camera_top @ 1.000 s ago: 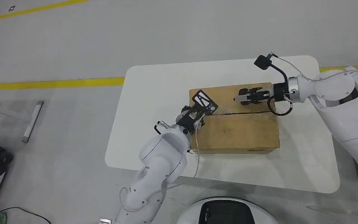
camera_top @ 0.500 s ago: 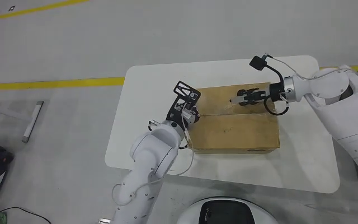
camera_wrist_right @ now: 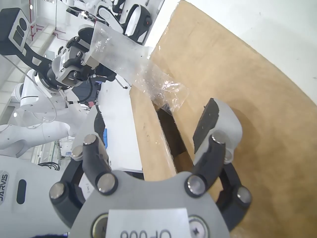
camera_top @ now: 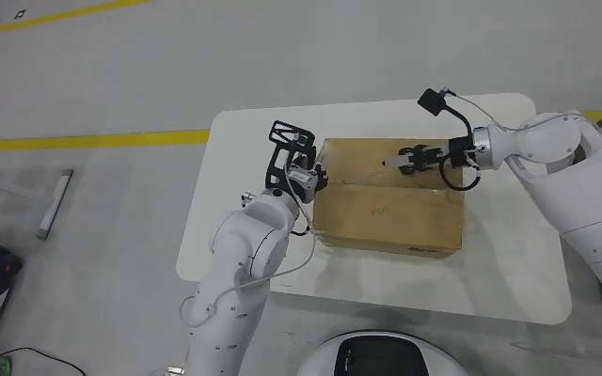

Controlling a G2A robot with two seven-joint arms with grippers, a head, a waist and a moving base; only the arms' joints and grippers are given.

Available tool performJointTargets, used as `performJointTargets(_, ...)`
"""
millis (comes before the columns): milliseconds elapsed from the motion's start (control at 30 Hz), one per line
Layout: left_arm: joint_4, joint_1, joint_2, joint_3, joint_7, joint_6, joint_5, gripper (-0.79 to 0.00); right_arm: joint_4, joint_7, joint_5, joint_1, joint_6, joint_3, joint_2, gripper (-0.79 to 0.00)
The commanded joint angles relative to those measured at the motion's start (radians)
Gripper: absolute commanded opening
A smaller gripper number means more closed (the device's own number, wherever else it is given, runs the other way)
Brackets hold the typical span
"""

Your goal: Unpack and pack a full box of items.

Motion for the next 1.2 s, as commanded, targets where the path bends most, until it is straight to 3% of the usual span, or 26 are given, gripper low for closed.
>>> performJointTargets(0,0.0,0.0,0.0,-0.001,-0.002,0.0,-0.002,-0.397,0.002,-0.004,0.003,0.001,0.005,-0.005,-0.002,0.0)
performJointTargets(67,0.0,-0.002,0.001,-0.003,-0.003,-0.001,-0.003,-0.209,0.006,-0.014,0.003,0.002,0.01,-0.01,-0.004,0.0)
performJointTargets(100,-0.001,-0.003,0.001,-0.006,-0.002,0.0,-0.005,0.0,0.006,-0.017,0.002,0.003,0.011,-0.011,-0.004,0.0)
performJointTargets(467,-0.044,-0.024,0.004,0.017,0.049,-0.004,0.123,0.0,0.014,-0.053,0.008,0.001,0.014,0.004,-0.004,0.0)
performJointTargets(933,-0.041,-0.065,-0.007,0.053,0.094,0.022,0.143,0.0,-0.001,-0.086,0.118,-0.03,0.024,0.067,0.003,0.0)
performJointTargets(1067,-0.048,-0.078,-0.009,0.06,0.092,0.011,0.14,-0.126,-0.009,-0.136,0.145,-0.048,0.024,0.091,0.005,0.0)
performJointTargets(1167,-0.05,-0.083,-0.01,0.062,0.089,0.003,0.141,-0.157,-0.032,-0.179,0.167,-0.076,0.021,0.117,0.008,0.0)
